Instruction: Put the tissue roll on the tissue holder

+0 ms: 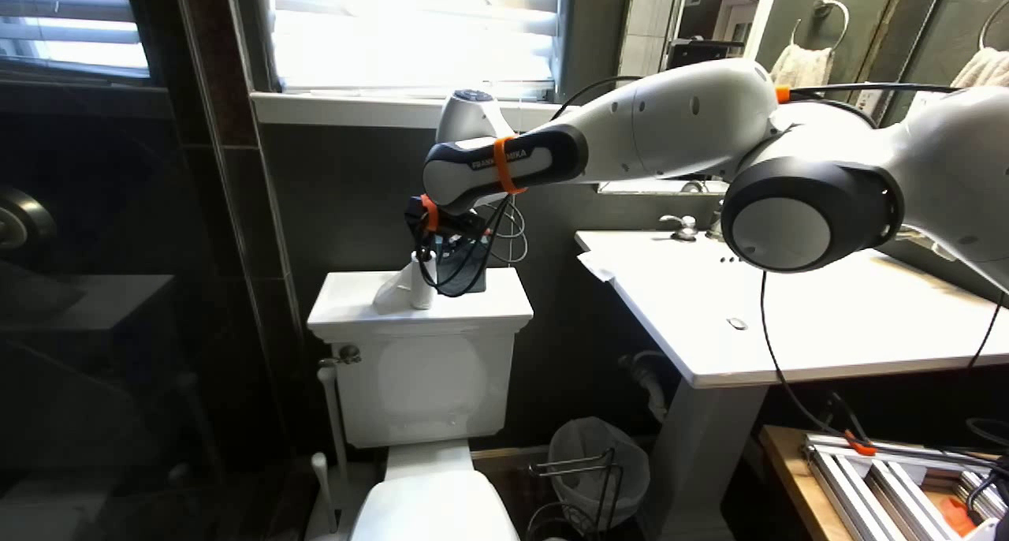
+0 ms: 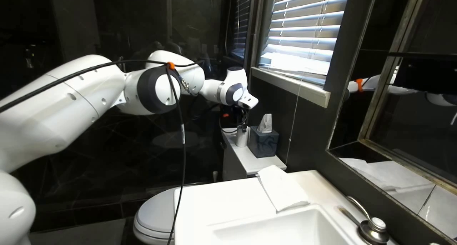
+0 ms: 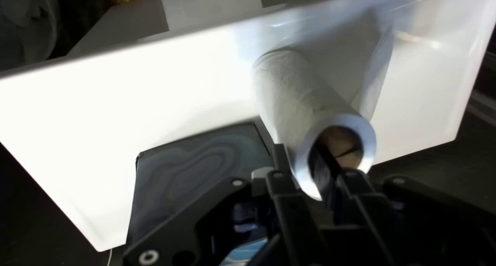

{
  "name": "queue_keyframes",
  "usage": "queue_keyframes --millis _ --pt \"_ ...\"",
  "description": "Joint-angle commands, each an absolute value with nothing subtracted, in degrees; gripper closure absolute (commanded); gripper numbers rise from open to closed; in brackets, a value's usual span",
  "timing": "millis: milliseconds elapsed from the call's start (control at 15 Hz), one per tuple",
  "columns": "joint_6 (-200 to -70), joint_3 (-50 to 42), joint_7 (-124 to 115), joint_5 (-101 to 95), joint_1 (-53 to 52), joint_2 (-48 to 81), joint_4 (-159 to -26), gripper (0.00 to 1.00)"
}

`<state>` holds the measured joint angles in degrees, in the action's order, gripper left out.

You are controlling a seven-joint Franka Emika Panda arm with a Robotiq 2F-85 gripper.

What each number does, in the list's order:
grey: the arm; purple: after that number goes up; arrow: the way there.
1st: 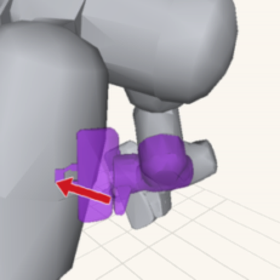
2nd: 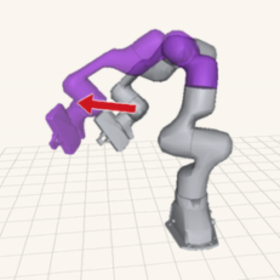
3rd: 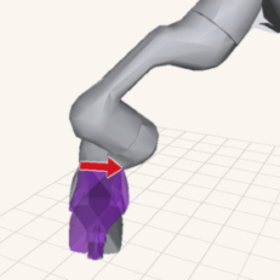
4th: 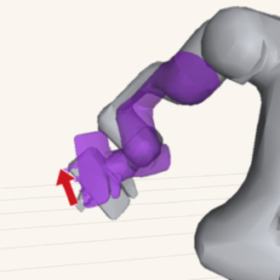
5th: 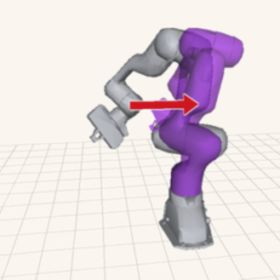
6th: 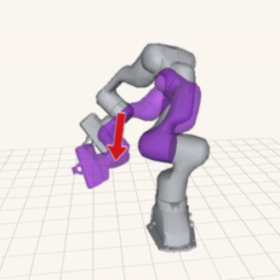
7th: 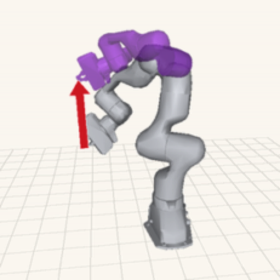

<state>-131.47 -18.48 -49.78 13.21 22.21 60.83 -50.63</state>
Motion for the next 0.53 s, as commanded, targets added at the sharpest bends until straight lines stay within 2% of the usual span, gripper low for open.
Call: queue_keyframes --millis 0,133,467 --pt "-130.2 -18.8 -50.7 12.9 22.5 62.6 -47.2 0.92" --pt "-129.5 -18.6 -50.4 13.0 22.3 61.8 -47.9 1.0" --pt "-124.1 -20.0 -46.3 10.9 18.9 52.6 -57.0 0.97"
